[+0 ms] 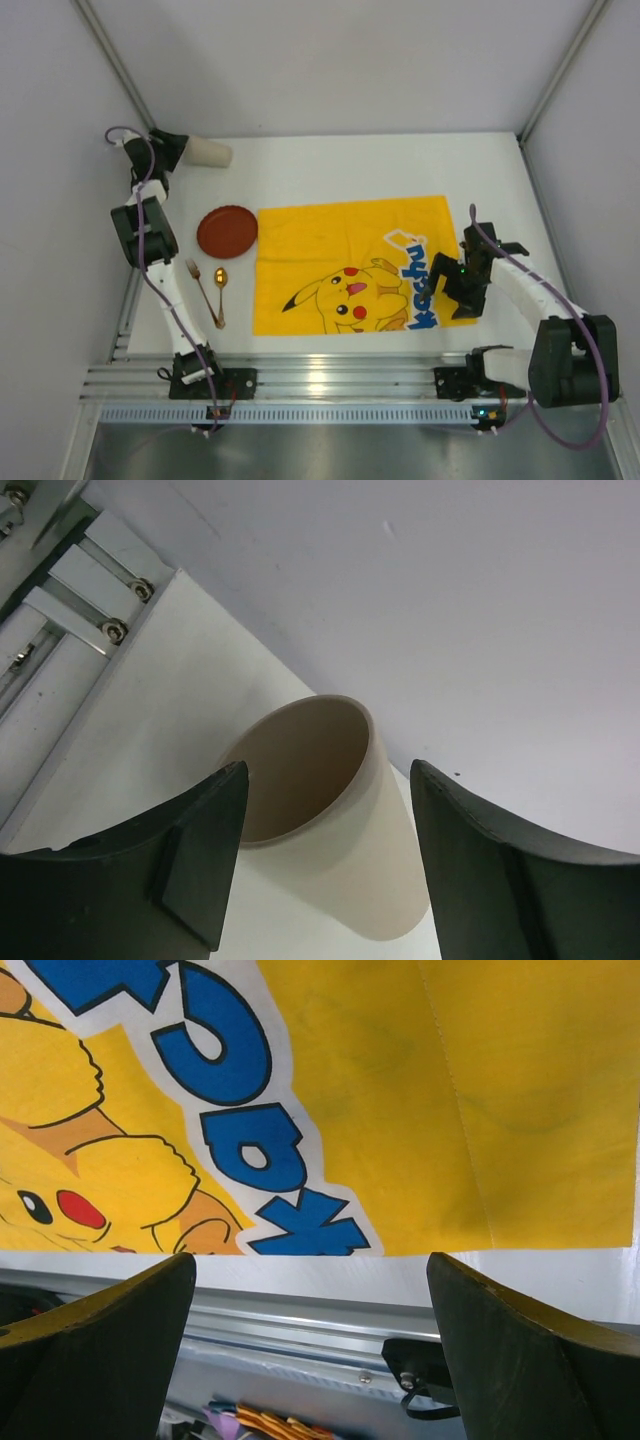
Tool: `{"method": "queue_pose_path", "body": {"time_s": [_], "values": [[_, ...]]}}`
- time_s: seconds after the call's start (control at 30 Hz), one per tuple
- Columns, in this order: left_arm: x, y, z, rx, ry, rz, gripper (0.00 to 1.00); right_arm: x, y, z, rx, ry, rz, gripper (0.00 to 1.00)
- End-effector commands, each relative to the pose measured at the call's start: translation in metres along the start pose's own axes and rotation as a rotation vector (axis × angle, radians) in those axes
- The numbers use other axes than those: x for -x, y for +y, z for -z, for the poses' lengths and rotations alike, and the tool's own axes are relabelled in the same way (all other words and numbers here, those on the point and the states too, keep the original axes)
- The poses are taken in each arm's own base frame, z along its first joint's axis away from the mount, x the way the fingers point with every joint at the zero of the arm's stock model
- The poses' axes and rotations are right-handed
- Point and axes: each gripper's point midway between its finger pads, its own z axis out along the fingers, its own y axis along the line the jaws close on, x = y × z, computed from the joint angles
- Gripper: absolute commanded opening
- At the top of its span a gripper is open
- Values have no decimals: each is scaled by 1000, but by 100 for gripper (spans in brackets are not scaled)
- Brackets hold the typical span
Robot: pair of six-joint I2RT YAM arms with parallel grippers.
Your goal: Set the dinner table for one person
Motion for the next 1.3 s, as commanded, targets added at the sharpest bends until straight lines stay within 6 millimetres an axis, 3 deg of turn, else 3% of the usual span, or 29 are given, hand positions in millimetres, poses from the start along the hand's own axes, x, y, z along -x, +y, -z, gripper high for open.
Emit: {"method": "queue_pose_path", "body": {"time_s": [0.0,0.13,0.2,0.3,0.4,0.43,0.47,0.5,0.57,0.6,0.67,0.7,0.8,0.83,0.9,1.0,1.17,1.2,1.23,1.27], "values": [[14,-43,-7,-146,-47,6,71,7,4,3,-14,-18,15,100],[1,-38,-23,-179,-12,42,71,13,6,3,-23,-8,25,100],[4,-46,-26,-219,3,57,70,16,6,3,-29,-6,36,100],[-12,-46,-25,-239,58,97,66,17,5,1,-40,8,47,100],[-17,-58,-7,-247,94,99,65,17,6,-3,-35,22,52,100],[-19,-58,-1,-248,98,90,64,18,6,-5,-36,27,52,100],[-35,-44,5,-210,131,108,63,18,7,-6,-32,29,55,100],[-32,-58,15,-231,140,93,62,19,7,-6,-27,28,58,100],[-47,-49,26,-206,175,90,60,19,8,-9,-25,36,59,100],[-44,-59,35,-223,183,78,58,19,8,-10,-21,34,61,100],[-57,-54,44,-207,211,86,57,18,8,-11,-14,39,64,100],[-54,-59,49,-211,205,78,56,19,10,-10,-7,35,67,100],[-62,-58,52,-200,225,90,36,18,11,-11,1,36,71,100],[-67,-60,53,-204,243,100,16,19,12,-9,7,32,73,100],[-71,-66,54,-209,267,111,1,19,13,-9,14,25,78,100],[-88,-82,65,-213,309,90,0,21,15,-8,23,17,80,100],[-141,-98,93,-155,442,37,0,24,21,-5,50,-6,79,100],[-141,-111,101,-168,443,-33,0,25,23,-3,59,-13,79,100],[-162,-113,111,-125,500,-51,0,25,24,-2,65,-18,81,100],[-157,-124,116,-98,476,-94,0,27,25,0,69,-26,81,100]]}}
